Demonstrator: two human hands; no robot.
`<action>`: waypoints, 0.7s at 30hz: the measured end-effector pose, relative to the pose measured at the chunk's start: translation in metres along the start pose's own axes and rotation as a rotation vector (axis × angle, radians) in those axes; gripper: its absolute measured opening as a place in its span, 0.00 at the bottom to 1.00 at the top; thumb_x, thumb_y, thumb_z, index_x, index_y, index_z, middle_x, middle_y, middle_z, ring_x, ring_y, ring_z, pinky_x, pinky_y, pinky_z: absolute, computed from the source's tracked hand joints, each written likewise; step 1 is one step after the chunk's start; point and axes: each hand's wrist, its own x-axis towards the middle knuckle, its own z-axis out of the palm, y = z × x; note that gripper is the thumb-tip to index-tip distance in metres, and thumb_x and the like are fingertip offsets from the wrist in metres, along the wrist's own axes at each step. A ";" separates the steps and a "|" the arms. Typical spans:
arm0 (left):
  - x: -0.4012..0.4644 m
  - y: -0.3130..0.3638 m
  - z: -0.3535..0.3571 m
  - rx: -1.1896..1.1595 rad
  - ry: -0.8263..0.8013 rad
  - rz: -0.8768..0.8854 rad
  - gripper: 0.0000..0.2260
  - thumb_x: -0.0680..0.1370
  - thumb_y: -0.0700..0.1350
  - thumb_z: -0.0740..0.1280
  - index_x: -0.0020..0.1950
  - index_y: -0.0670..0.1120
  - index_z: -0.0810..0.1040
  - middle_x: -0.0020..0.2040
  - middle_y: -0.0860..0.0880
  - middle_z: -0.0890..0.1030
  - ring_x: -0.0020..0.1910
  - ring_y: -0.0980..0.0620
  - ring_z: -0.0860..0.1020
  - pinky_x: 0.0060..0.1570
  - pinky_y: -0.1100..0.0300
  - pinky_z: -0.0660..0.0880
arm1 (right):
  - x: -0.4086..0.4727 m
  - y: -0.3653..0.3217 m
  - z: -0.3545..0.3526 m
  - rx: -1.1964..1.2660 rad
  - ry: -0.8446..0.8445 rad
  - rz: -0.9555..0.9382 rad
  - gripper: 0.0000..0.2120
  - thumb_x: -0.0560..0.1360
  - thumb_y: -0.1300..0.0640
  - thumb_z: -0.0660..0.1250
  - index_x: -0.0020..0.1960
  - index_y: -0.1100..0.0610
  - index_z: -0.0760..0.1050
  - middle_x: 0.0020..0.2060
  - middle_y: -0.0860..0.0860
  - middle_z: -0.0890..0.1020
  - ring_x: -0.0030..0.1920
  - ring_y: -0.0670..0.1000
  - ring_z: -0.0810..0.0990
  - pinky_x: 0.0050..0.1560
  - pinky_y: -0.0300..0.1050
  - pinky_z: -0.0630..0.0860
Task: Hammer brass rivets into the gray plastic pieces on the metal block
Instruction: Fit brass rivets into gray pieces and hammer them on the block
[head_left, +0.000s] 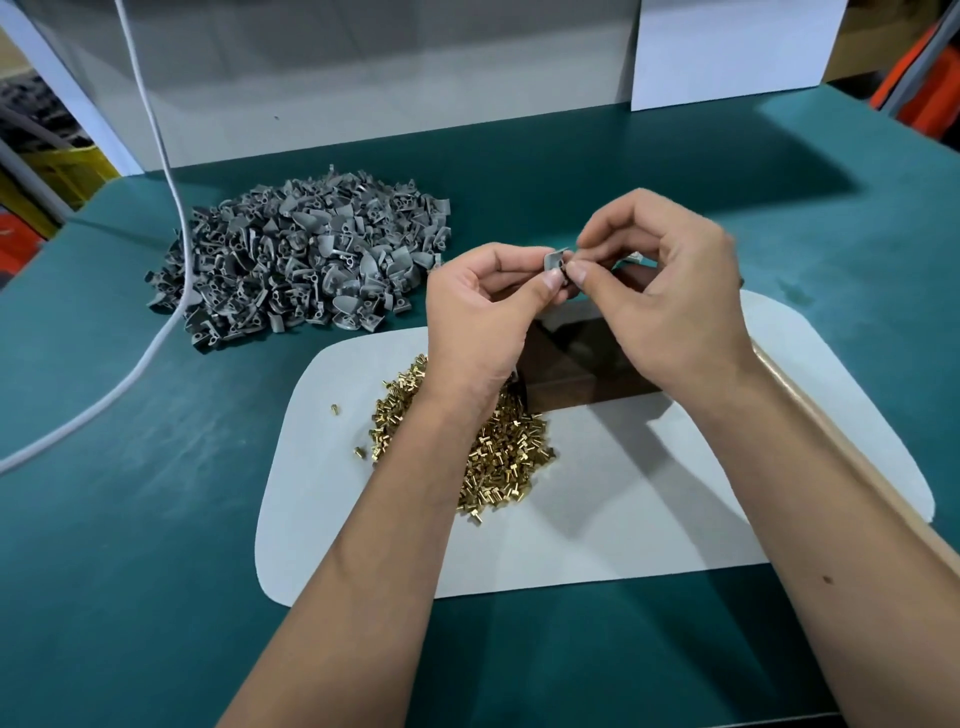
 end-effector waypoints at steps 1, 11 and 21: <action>-0.001 0.000 0.001 -0.001 0.008 -0.004 0.07 0.75 0.28 0.72 0.48 0.38 0.83 0.44 0.41 0.86 0.42 0.50 0.85 0.47 0.60 0.82 | 0.000 -0.001 0.000 -0.003 0.010 -0.002 0.05 0.73 0.60 0.73 0.47 0.54 0.78 0.38 0.45 0.84 0.44 0.48 0.85 0.45 0.54 0.83; 0.000 -0.003 0.001 0.050 0.024 -0.005 0.08 0.75 0.28 0.72 0.47 0.40 0.85 0.43 0.43 0.87 0.42 0.50 0.85 0.49 0.58 0.83 | -0.002 -0.001 0.004 -0.108 -0.012 -0.074 0.07 0.74 0.63 0.71 0.49 0.57 0.76 0.39 0.45 0.81 0.44 0.47 0.83 0.43 0.44 0.80; -0.004 0.000 0.004 0.257 0.038 0.069 0.10 0.73 0.27 0.73 0.45 0.42 0.85 0.43 0.46 0.87 0.44 0.52 0.87 0.50 0.58 0.83 | -0.004 0.000 0.005 -0.089 -0.042 -0.021 0.15 0.72 0.68 0.70 0.53 0.58 0.68 0.35 0.48 0.82 0.36 0.51 0.81 0.41 0.52 0.79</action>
